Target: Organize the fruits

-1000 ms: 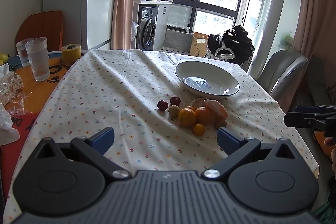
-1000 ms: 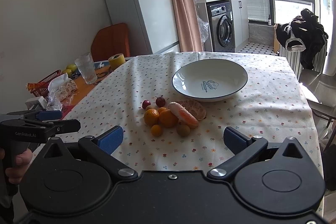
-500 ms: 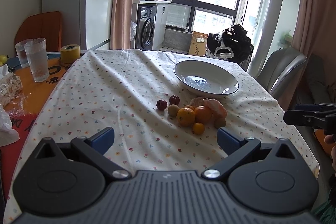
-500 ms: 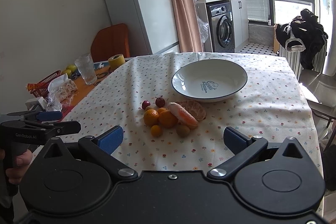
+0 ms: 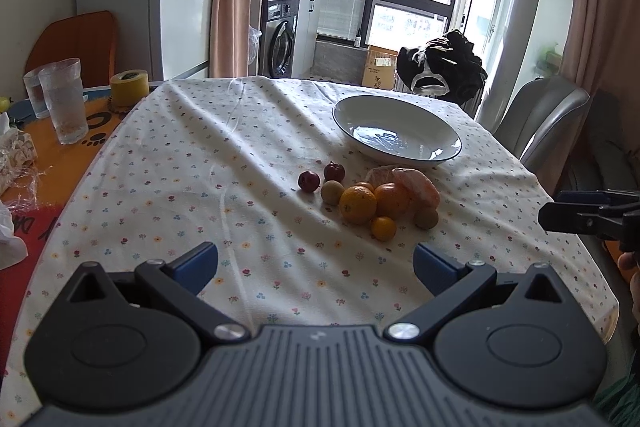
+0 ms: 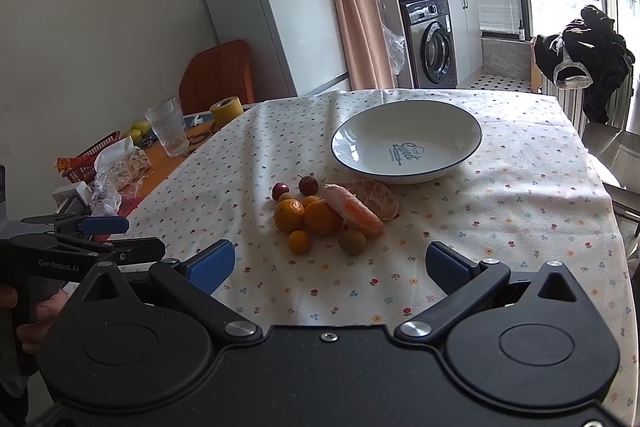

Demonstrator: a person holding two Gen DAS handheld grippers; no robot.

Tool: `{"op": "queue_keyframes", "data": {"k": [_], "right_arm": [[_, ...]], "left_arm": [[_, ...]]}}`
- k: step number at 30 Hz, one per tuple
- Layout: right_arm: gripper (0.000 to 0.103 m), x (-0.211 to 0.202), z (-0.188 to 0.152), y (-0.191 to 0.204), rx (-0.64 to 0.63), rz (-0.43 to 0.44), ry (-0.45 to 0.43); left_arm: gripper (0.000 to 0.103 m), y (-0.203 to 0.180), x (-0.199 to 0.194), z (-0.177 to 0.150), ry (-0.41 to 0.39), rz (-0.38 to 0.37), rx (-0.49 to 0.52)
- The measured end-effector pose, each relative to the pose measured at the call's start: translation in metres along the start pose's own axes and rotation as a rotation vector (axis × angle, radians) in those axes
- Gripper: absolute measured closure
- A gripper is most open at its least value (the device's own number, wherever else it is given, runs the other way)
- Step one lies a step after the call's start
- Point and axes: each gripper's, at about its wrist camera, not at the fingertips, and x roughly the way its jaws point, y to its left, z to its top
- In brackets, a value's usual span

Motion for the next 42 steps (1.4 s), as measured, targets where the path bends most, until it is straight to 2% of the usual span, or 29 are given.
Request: {"op": "queue_keyframes", "data": {"k": [14,21,23,29,32,36,42], "right_arm": [[0.0,0.025,-0.005,-0.006,-0.021,-0.014,-0.049],[0.008,0.045,-0.009,-0.014,0.0,0.013,-0.041],[0.008,0.05,-0.011,-0.015,-0.005,0.016,-0.037],[0.016,0.066,-0.009,-0.022,0.024,0.033,-0.011],[0.022,0.071,-0.01,-0.025,0.033,0.043,-0.003],[0.036,0.081,-0.013,-0.028,0.042,0.058,0.026],[0.049,0.092,-0.015,-0.032,0.054,0.071,0.043]], "left_arm": [[0.001,-0.005,0.03,-0.006,-0.012,-0.031,-0.002],[0.003,-0.013,0.045,-0.007,-0.012,-0.075,-0.008],[0.006,-0.015,0.05,-0.007,-0.013,-0.08,-0.007],[0.025,-0.021,0.066,-0.002,-0.002,-0.095,-0.035],[0.031,-0.027,0.072,-0.001,0.002,-0.102,-0.031],[0.041,-0.035,0.083,-0.001,0.018,-0.117,-0.021],[0.055,-0.04,0.099,-0.003,0.035,-0.129,-0.028]]}}
